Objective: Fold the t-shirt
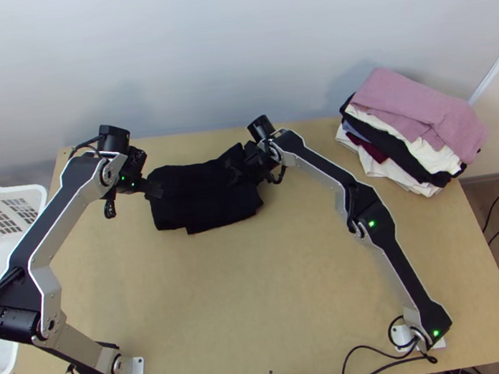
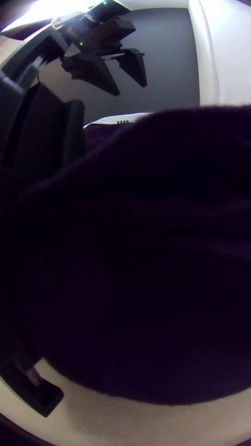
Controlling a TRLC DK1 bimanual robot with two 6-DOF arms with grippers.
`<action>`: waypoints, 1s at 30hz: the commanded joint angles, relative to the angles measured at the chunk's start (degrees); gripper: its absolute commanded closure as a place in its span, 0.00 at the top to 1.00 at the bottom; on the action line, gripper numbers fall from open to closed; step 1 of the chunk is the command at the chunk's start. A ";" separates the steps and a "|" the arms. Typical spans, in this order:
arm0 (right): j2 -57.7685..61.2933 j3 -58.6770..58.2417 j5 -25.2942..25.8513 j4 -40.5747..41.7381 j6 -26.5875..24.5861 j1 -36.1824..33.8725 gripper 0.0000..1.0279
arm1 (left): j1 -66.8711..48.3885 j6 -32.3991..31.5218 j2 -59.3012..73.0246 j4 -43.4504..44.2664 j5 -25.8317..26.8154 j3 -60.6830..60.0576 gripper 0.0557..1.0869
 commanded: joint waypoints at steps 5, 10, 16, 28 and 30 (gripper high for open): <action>-18.12 -8.59 -1.01 1.60 -0.50 -3.23 0.03 | 1.20 -3.14 -4.20 3.12 -0.40 -0.21 0.96; -28.05 -10.00 -1.01 2.04 -0.59 -6.66 0.03 | 2.43 -5.69 -5.43 4.97 -0.40 -0.38 0.96; -34.02 -6.75 -1.01 2.13 -0.59 -12.54 0.03 | 3.14 -6.74 -7.80 5.49 -0.40 -2.67 0.96; -36.84 1.78 -3.56 9.95 2.14 -27.75 0.03 | 6.13 -6.04 -11.49 5.76 -0.40 -4.78 0.96; -36.92 1.86 -3.64 11.71 2.22 -30.12 0.03 | 6.48 -6.21 -11.84 6.46 -0.40 -4.87 0.96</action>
